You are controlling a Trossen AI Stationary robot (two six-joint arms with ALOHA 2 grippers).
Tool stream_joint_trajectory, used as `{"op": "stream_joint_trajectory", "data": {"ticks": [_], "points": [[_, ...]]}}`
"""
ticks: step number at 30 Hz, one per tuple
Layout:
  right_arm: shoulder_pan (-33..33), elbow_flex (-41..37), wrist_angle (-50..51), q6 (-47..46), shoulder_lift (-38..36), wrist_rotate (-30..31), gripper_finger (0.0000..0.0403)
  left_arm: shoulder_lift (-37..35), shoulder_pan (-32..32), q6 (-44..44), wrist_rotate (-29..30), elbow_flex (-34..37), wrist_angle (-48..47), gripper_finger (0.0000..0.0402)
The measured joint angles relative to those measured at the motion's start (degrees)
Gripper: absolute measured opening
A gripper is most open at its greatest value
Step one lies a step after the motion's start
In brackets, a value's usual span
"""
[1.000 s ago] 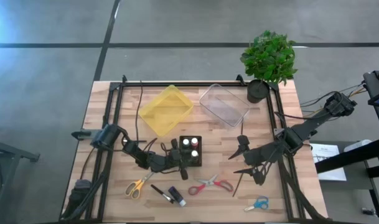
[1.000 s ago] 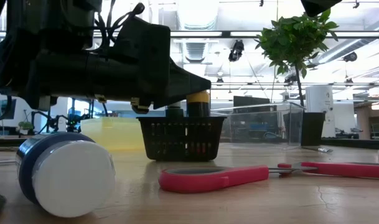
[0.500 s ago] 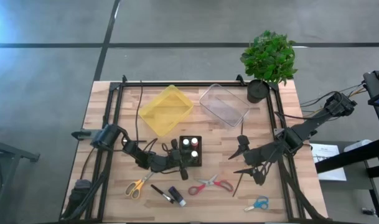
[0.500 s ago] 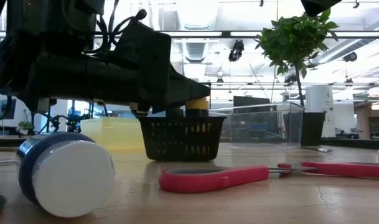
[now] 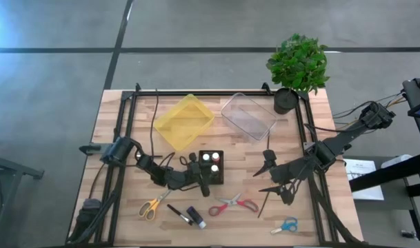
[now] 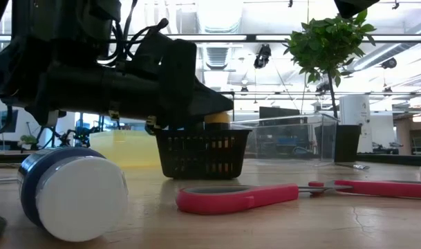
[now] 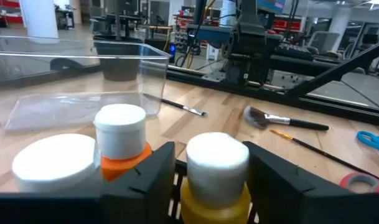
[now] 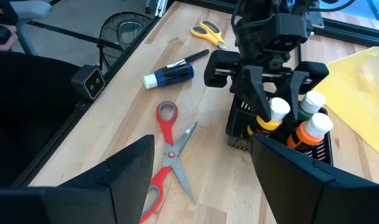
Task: Pick & Place Paint Supplies
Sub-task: Put the yellow paint bottle into the black bin
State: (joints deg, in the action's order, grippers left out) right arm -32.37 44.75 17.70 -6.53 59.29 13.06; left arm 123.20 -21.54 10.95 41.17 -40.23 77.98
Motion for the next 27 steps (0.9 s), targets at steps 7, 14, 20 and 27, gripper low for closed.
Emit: {"op": "stream_joint_trajectory", "data": {"ticks": [7, 14, 20, 27], "points": [[0.0, 0.0, 0.0, 0.0, 0.0, 0.0, 0.0263, 0.0, 0.0, 0.0, 0.0, 0.0, -0.1, 0.0205], [0.0, 0.0, 0.0, 0.1, 0.0, 0.0, 0.0263, 0.0, 0.0, -0.3, -0.1, 0.0, 0.4, 0.0182], [0.0, 0.0, 0.0, 0.1, 0.0, 0.0, 0.0263, 0.0, 0.0, -0.6, -0.6, 0.0, 0.6, 0.0168], [0.0, -0.2, 0.0, -0.2, 0.0, 0.0, 0.0263, 0.0, 0.0, -0.6, -0.7, 0.0, 0.6, 0.0168]]}}
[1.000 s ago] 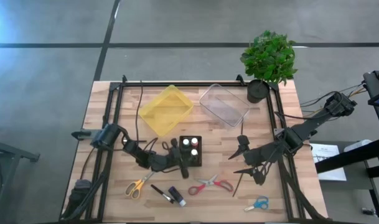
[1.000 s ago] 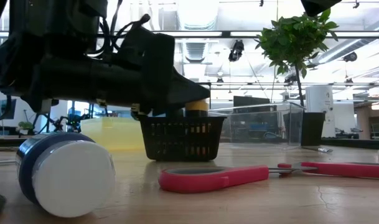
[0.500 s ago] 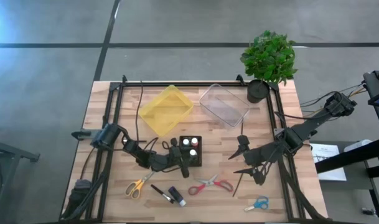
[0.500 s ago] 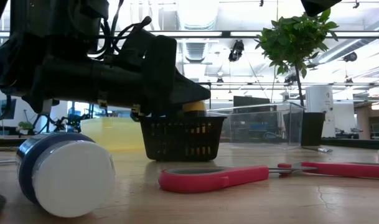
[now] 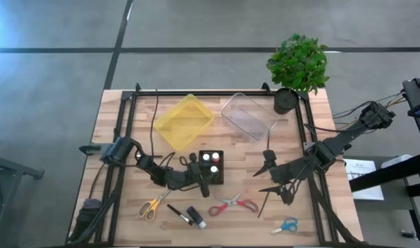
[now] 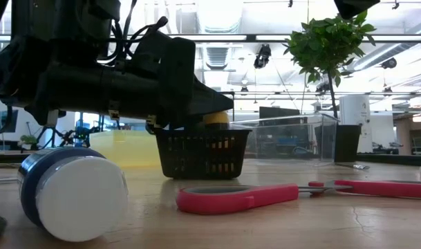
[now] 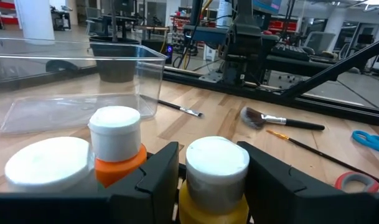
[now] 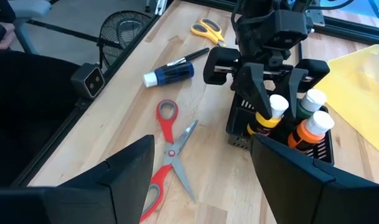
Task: Pick & Place Paint Supplies
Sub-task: Put the yellow paint bottle into the black bin, then put the blue paint bottle into the black bin
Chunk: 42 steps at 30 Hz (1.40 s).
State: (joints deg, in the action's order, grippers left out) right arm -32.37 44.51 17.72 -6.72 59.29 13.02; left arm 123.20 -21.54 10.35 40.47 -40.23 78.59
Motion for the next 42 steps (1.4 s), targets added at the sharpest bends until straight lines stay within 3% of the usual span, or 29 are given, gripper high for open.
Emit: {"op": "stream_joint_trajectory", "data": {"ticks": [42], "points": [[0.0, -0.7, 0.0, -0.8, 0.0, -1.5, 0.0263, -0.8, -0.1, -7.8, -2.0, 0.0, 6.1, 0.0168]]}}
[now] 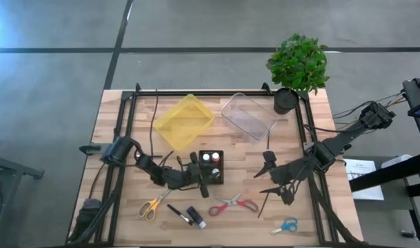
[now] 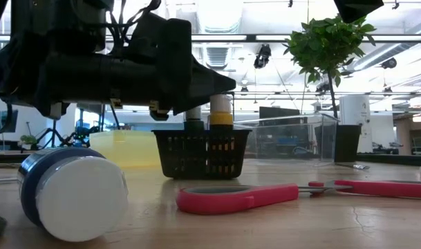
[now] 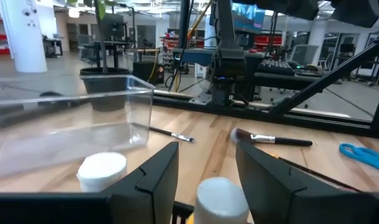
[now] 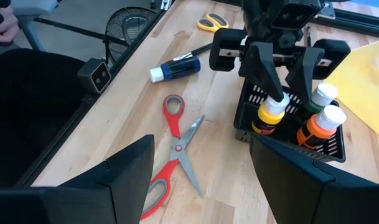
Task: Pick & Place Paint Supplies
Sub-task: Put the blue paint bottle into the black bin
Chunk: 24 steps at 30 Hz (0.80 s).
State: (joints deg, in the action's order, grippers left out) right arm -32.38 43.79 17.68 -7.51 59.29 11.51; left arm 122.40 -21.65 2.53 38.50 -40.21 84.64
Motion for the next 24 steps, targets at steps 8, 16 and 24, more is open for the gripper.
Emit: {"op": "stream_joint_trajectory", "data": {"ticks": [8, 16, 24], "points": [[0.0, 0.0, 0.1, 0.0, 0.0, 0.0, 0.0263, -2.6, -0.6, -4.1, 0.0, 0.5, -0.3, 0.0168], [0.0, 0.0, 0.0, -0.3, 0.0, 0.0, 0.0263, -10.3, -3.0, -9.9, -1.1, 4.0, -1.3, 0.0168], [0.0, 0.0, -0.3, -1.7, 0.0, 0.0, 0.0263, -35.9, -13.0, -10.6, -11.2, 8.6, -35.3, 0.0168]]}}
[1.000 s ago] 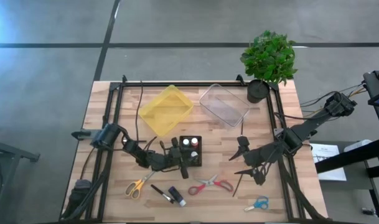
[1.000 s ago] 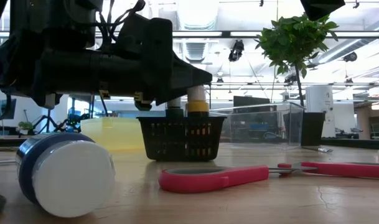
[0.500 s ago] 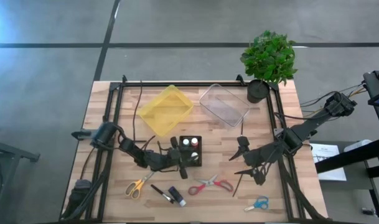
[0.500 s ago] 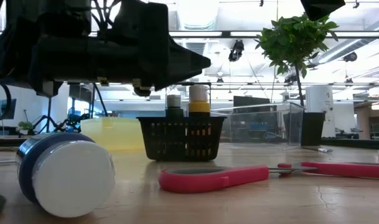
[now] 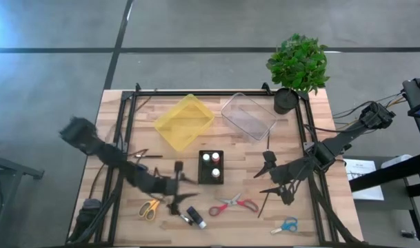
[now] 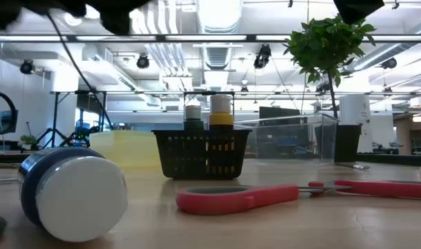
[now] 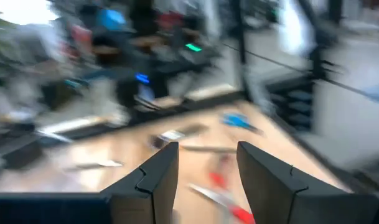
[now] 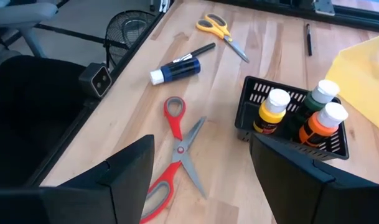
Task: Pick & Place Paint Supplies
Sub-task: Put the blue paint bottle into the black bin
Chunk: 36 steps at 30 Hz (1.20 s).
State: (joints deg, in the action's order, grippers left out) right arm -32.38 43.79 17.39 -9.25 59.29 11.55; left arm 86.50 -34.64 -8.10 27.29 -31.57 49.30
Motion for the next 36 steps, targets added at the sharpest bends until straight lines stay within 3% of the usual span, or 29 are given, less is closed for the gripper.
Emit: {"op": "stream_joint_trajectory", "data": {"ticks": [3, 7, 15, 19, 23, 27, 36], "points": [[0.0, 0.0, -0.9, -0.2, 0.0, 0.0, 0.0263, -6.9, -4.0, 6.1, -0.7, -2.7, -16.9, 0.0168], [0.0, 0.0, -3.0, -0.2, 0.0, 0.0, 0.0263, -7.4, -8.1, 8.6, -0.6, -9.6, -31.6, 0.0168], [0.0, 0.0, -4.5, -1.9, 0.0, 0.2, 0.0263, 7.4, -8.4, 10.4, 2.3, -38.6, -72.1, 0.0168], [0.0, 0.0, -4.2, -3.5, 0.0, 0.0, 0.0263, 15.2, -8.4, 7.7, -1.7, -52.3, -86.2, 0.0168], [0.0, 0.0, -4.1, -3.6, 0.0, -1.0, 0.0263, 20.5, -7.2, 4.5, -10.9, -60.1, -91.6, 0.0178], [0.0, 0.0, -4.0, -2.8, 0.0, -1.4, 0.0263, 24.7, -5.1, 2.0, -20.3, -63.0, -91.9, 0.0207], [-0.1, 0.0, -3.9, -2.6, 0.0, -3.1, 0.0263, 30.5, -2.1, -6.5, -23.0, -62.9, -91.8, 0.023]]}}
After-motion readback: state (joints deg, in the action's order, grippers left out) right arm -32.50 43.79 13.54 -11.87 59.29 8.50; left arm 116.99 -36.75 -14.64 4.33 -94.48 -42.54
